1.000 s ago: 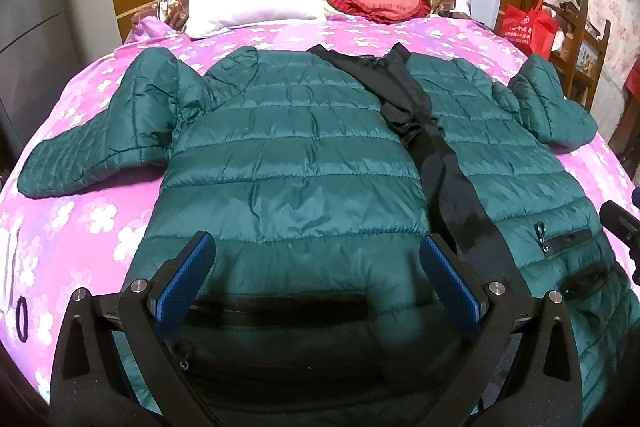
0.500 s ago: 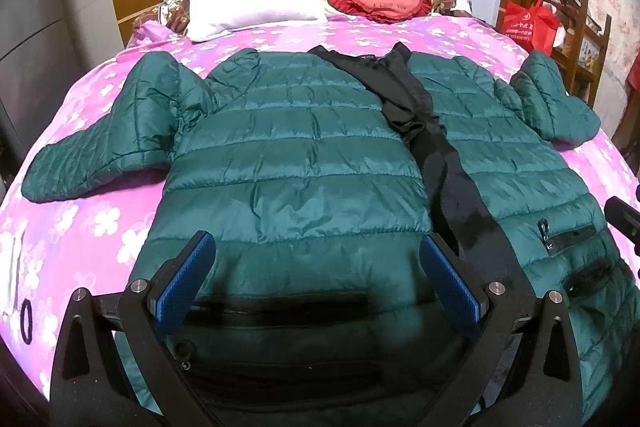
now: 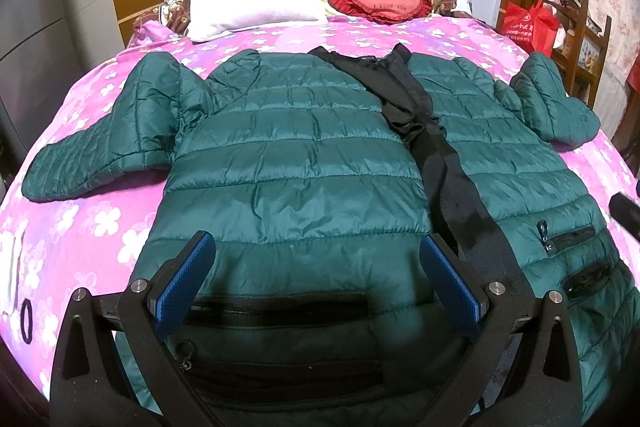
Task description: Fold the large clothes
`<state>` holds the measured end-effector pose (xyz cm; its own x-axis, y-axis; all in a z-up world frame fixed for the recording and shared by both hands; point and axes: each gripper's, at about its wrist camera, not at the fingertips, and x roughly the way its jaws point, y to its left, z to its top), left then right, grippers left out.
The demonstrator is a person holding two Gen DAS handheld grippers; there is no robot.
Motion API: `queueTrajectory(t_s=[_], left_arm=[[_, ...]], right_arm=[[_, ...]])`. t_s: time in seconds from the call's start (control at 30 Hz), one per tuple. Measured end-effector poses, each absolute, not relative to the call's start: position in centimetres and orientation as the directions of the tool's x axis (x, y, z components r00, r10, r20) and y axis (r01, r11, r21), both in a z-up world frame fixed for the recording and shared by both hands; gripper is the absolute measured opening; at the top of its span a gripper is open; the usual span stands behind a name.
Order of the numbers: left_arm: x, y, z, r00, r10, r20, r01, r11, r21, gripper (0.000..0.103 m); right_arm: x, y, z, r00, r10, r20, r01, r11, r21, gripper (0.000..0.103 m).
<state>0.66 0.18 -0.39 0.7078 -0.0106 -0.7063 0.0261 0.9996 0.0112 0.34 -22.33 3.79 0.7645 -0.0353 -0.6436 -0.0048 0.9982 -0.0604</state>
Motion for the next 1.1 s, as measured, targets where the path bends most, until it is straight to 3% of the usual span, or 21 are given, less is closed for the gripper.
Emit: queueTrajectory(t_s=[0.43, 1.1], left_arm=[[0.6, 0.2, -0.3, 0.708, -0.010, -0.706, 0.026, 1.000, 0.011, 0.103], [0.6, 0.3, -0.6, 0.701, -0.005, -0.714, 0.020, 1.000, 0.013, 0.103]], right_arm=[[0.4, -21.3, 3.9, 0.756, -0.065, -0.652, -0.035, 0.990, -0.138, 0.103], [1.0, -21.7, 3.4, 0.735, -0.088, -0.672, -0.005, 0.991, -0.135, 0.103]])
